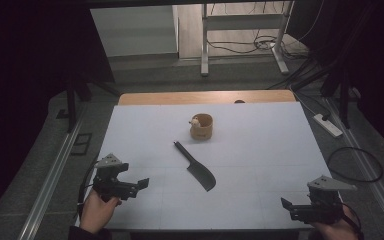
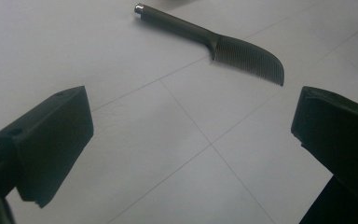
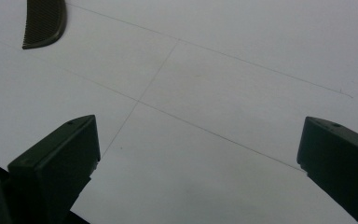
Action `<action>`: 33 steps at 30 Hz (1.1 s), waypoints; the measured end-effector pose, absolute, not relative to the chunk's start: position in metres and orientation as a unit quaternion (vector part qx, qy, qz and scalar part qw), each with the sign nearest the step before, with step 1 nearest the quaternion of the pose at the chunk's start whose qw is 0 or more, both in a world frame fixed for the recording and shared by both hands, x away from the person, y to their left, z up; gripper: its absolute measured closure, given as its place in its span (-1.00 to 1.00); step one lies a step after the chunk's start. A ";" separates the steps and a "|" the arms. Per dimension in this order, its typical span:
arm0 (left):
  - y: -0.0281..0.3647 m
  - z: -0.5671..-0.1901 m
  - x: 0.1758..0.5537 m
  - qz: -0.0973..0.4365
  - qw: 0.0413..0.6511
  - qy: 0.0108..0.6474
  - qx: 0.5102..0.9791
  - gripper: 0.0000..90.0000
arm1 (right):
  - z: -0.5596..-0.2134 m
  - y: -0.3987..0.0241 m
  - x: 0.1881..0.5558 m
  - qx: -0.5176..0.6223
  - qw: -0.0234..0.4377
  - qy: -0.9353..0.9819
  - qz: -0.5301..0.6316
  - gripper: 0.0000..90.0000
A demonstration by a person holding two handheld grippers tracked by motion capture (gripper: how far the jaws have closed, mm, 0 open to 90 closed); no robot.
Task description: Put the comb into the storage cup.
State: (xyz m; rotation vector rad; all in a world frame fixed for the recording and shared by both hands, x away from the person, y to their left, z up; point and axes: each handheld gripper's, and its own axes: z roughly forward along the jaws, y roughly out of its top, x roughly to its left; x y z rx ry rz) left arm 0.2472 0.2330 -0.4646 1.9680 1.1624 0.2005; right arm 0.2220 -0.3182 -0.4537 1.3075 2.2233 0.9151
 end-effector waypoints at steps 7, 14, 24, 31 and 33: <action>0.227 -0.464 0.257 0.077 0.405 0.458 0.788 -1.00 | -0.454 -0.318 0.222 0.468 0.201 0.796 0.327 -1.00; 0.218 -0.463 0.271 0.077 0.400 0.452 0.794 -1.00 | -0.454 -0.318 0.222 0.468 0.202 0.796 0.326 -1.00; 0.210 -0.462 0.286 0.074 0.398 0.446 0.798 -1.00 | -0.454 -0.317 0.222 0.467 0.201 0.798 0.325 -1.00; 0.201 -0.461 0.300 0.073 0.396 0.442 0.802 -1.00 | -0.454 -0.317 0.222 0.465 0.200 0.799 0.324 -1.00; 0.200 -0.461 0.301 0.074 0.395 0.441 0.802 -1.00 | -0.454 -0.317 0.222 0.465 0.200 0.799 0.324 -1.00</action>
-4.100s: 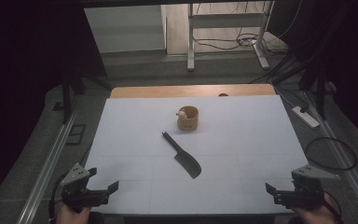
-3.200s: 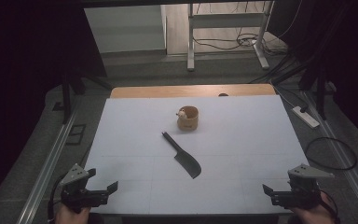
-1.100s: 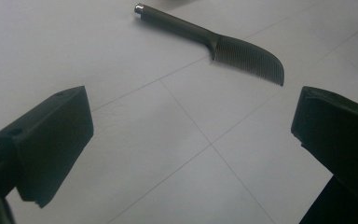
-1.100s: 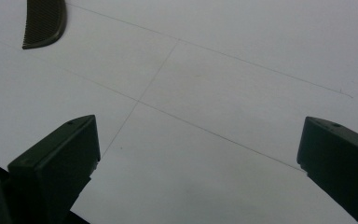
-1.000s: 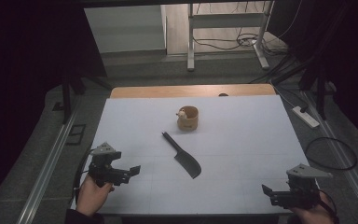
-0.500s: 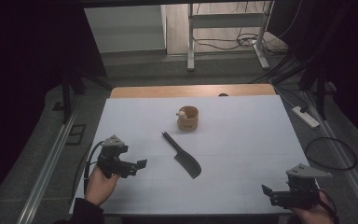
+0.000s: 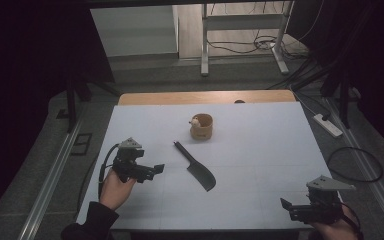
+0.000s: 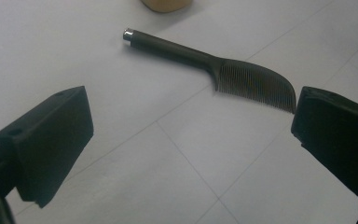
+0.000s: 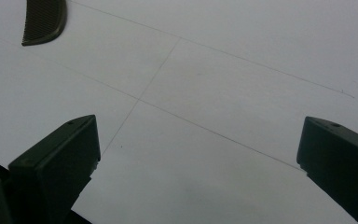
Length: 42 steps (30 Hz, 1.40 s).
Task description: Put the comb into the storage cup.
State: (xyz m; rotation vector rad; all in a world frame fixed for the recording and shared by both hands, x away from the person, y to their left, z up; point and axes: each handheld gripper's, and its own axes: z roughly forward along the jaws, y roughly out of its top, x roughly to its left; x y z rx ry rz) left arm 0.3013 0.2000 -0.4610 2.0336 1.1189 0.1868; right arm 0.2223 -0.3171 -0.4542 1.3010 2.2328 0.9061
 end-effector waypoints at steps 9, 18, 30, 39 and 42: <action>0.189 -0.460 0.317 0.069 0.390 0.438 0.807 -1.00 | -0.454 -0.317 0.222 0.465 0.199 0.799 0.324 -1.00; 0.176 -0.459 0.329 0.074 0.381 0.436 0.812 -1.00 | -0.454 -0.317 0.223 0.465 0.198 0.800 0.324 -1.00; 0.160 -0.458 0.346 0.074 0.374 0.423 0.822 -1.00 | -0.455 -0.317 0.223 0.465 0.197 0.800 0.323 -1.00; 0.152 -0.459 0.357 0.067 0.373 0.416 0.827 -1.00 | -0.455 -0.317 0.223 0.465 0.196 0.801 0.322 -1.00; 0.150 -0.459 0.359 0.067 0.372 0.416 0.827 -1.00 | -0.455 -0.317 0.223 0.465 0.196 0.801 0.322 -1.00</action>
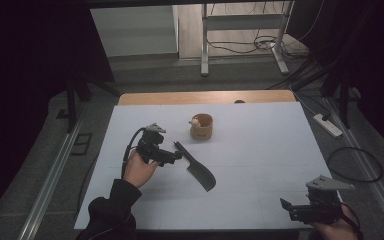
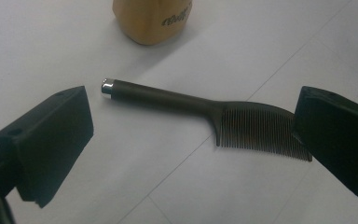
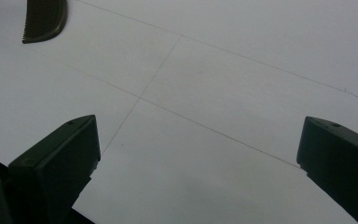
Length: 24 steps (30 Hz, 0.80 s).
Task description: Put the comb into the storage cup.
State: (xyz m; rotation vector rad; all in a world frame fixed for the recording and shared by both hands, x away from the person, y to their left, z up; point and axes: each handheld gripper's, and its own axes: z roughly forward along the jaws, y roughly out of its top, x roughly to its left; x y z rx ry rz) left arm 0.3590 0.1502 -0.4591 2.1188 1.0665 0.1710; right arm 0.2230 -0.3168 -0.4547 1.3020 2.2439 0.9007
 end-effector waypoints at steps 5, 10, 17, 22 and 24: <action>0.143 -0.459 0.366 0.065 0.372 0.410 0.830 -1.00 | -0.455 -0.317 0.223 0.465 0.196 0.802 0.320 -1.00; 0.133 -0.461 0.374 0.061 0.366 0.405 0.835 -1.00 | -0.455 -0.317 0.223 0.465 0.197 0.802 0.318 -1.00; 0.122 -0.465 0.382 0.060 0.359 0.400 0.841 -1.00 | -0.455 -0.317 0.223 0.465 0.197 0.803 0.318 -1.00; 0.114 -0.465 0.387 0.060 0.357 0.396 0.844 -1.00 | -0.455 -0.317 0.223 0.465 0.196 0.803 0.317 -1.00; 0.112 -0.466 0.389 0.060 0.356 0.395 0.845 -1.00 | -0.455 -0.317 0.223 0.465 0.196 0.803 0.317 -1.00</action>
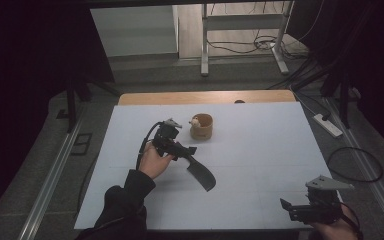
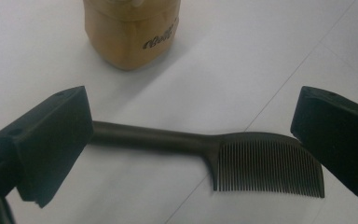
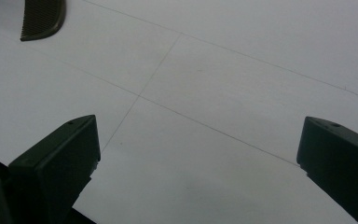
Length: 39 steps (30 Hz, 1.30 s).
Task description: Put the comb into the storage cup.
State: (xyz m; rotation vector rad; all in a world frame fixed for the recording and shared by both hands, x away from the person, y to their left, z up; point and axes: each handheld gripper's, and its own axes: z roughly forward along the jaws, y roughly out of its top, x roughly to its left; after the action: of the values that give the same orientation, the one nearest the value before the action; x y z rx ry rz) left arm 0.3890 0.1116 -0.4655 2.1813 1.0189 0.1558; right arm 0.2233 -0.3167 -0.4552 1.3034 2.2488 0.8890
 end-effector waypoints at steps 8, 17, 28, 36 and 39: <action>0.099 -0.467 0.397 0.058 0.351 0.388 0.850 -1.00 | -0.455 -0.317 0.223 0.465 0.196 0.804 0.316 -1.00; 0.089 -0.472 0.402 0.057 0.335 0.383 0.859 -1.00 | -0.455 -0.317 0.223 0.466 0.195 0.803 0.315 -1.00; 0.091 -0.471 0.407 0.051 0.331 0.384 0.861 0.23 | -0.455 -0.317 0.223 0.466 0.195 0.804 0.314 -1.00; 0.091 -0.468 0.409 0.058 0.323 0.381 0.864 0.96 | -0.456 -0.317 0.224 0.466 0.194 0.805 0.312 -1.00; 0.090 -0.470 0.411 0.058 0.319 0.385 0.864 0.96 | -0.456 -0.317 0.224 0.466 0.193 0.805 0.313 -1.00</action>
State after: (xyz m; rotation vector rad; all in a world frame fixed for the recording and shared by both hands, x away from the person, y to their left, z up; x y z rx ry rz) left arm 0.4105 0.0903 -0.4702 2.2714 1.0123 0.1536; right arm 0.2237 -0.3166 -0.4557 1.3073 2.2589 0.8773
